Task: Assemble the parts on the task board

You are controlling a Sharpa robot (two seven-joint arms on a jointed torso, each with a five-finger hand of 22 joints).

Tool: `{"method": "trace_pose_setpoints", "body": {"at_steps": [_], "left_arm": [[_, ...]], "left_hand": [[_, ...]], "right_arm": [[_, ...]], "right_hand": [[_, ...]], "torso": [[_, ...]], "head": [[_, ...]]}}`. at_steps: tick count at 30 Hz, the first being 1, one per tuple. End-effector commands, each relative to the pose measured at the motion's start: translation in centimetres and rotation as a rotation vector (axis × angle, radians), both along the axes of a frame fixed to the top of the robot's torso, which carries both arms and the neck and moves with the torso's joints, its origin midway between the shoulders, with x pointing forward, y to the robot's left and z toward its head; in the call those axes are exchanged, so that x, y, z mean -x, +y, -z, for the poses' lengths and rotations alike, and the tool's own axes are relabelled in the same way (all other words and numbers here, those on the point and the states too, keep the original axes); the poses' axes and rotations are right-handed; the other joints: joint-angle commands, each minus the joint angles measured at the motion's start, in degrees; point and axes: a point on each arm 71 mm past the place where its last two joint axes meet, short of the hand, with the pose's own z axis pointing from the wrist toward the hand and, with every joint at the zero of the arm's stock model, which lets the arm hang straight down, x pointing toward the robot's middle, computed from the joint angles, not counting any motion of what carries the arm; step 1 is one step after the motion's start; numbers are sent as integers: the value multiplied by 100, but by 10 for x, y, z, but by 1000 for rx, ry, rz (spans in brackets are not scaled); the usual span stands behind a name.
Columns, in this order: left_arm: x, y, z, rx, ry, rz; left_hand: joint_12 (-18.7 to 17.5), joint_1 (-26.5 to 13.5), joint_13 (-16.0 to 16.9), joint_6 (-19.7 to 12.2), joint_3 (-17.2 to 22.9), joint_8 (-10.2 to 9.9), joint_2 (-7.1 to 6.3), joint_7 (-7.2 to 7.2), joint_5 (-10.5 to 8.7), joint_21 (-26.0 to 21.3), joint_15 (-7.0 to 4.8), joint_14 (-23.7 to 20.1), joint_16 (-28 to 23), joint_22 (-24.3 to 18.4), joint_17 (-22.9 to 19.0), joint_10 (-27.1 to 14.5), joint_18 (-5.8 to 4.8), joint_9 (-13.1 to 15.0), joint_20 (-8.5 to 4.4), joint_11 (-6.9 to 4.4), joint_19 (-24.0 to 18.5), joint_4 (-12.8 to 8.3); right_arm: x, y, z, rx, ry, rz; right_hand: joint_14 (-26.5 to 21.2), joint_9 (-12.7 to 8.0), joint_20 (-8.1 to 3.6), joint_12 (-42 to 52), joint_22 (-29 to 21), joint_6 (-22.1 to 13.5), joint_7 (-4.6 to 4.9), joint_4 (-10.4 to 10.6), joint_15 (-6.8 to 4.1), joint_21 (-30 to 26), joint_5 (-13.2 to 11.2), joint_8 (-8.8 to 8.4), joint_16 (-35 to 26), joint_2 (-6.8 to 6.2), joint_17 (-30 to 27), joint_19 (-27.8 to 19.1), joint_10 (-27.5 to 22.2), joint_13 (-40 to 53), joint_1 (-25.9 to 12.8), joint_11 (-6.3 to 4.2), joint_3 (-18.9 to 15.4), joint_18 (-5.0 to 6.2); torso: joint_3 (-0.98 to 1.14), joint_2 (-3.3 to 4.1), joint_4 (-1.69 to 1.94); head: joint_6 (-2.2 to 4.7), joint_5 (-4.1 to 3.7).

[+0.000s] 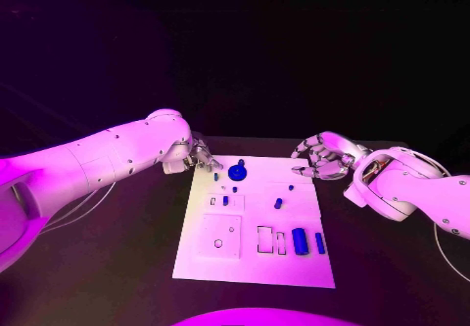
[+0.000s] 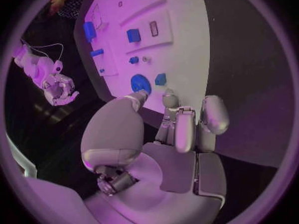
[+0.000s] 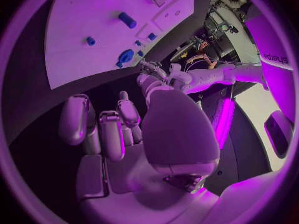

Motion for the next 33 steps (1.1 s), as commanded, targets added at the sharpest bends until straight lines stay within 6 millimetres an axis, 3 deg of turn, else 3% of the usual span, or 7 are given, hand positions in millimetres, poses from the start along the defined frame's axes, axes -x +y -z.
{"method": "trace_pose_setpoints", "body": {"at_steps": [1,33], "left_arm": [[3,-4,5,20,39,24],[2,-7,14,48,58,22]], "left_hand": [[23,50,-2,47,-24,-15,12,-5,34,35,31,293,27,7,483,23,41,-9,0,-18,44,-3],[40,399,-13,100,49,-77,161,-7,38,47,29,305,58,52,524,23,34,-80,6,-23,72,-34]], "right_arm": [[0,2,0,2,-6,-16],[1,3,0,1,-5,-20]], "right_hand": [[361,-5,-14,-36,306,-25,7,0,-46,-20,17,33,-10,23,600,-30,-36,-4,-51,2,5,67],[359,-12,-14,-34,304,-28,6,-8,-47,-31,28,48,-20,32,592,-29,-31,-4,-37,1,22,67]], "torso": [[-2,-4,0],[3,0,-1]], "head": [[2,1],[-10,16]]}}
